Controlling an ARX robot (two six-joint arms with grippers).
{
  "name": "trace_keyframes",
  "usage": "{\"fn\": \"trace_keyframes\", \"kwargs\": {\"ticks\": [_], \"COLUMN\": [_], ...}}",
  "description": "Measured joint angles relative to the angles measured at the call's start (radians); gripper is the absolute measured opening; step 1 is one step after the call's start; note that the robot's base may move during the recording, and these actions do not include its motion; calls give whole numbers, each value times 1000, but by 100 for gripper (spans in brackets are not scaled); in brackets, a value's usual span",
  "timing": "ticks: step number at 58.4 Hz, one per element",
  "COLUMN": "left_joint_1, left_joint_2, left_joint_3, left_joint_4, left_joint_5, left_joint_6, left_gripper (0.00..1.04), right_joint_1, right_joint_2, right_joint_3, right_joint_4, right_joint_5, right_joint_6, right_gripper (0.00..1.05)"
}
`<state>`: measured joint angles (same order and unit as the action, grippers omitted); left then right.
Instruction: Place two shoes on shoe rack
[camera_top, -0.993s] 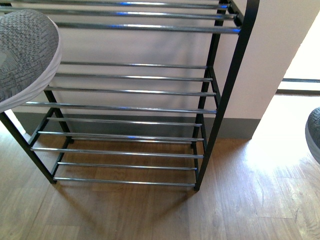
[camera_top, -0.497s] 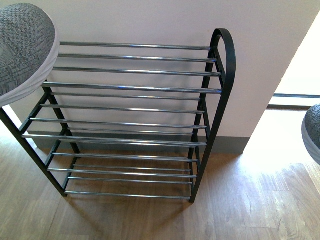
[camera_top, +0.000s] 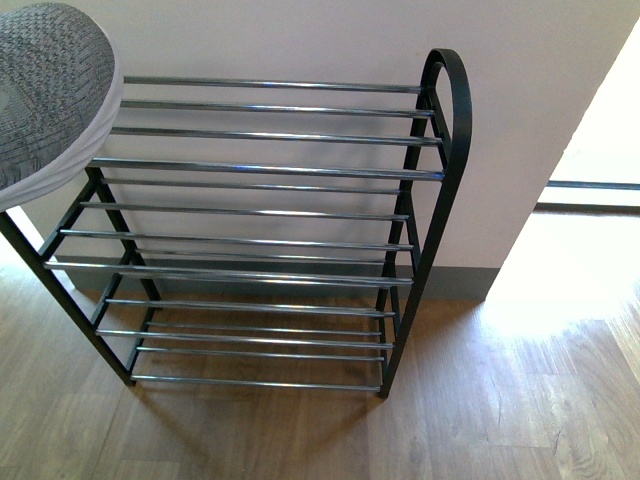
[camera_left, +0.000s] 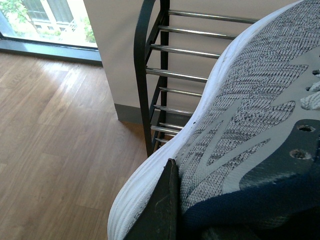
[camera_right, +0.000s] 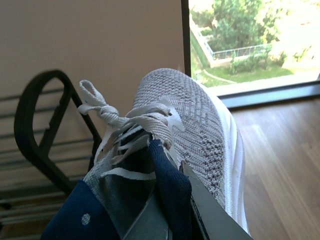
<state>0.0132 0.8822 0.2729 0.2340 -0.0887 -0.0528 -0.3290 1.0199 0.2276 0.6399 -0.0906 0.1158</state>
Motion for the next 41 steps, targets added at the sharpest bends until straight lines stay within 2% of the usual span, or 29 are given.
{"fn": "trace_keyframes", "kwargs": {"ticks": [7,11,25,41], "left_joint_1": [0,0,0,0], "left_joint_2": [0,0,0,0], "left_joint_3": [0,0,0,0], "left_joint_4": [0,0,0,0], "left_joint_5": [0,0,0,0], "left_joint_6": [0,0,0,0], "left_gripper": [2,2,2,2], "right_joint_1": [101,196,443,589], "right_joint_2": [1,37,200,340], "right_joint_3": [120,225,576,805], "right_joint_4": [-111,-182,-353,-482], "right_joint_5": [97,152,267,351], "right_joint_6": [17,45,183,345], "right_gripper": [1,1,1,1]}}
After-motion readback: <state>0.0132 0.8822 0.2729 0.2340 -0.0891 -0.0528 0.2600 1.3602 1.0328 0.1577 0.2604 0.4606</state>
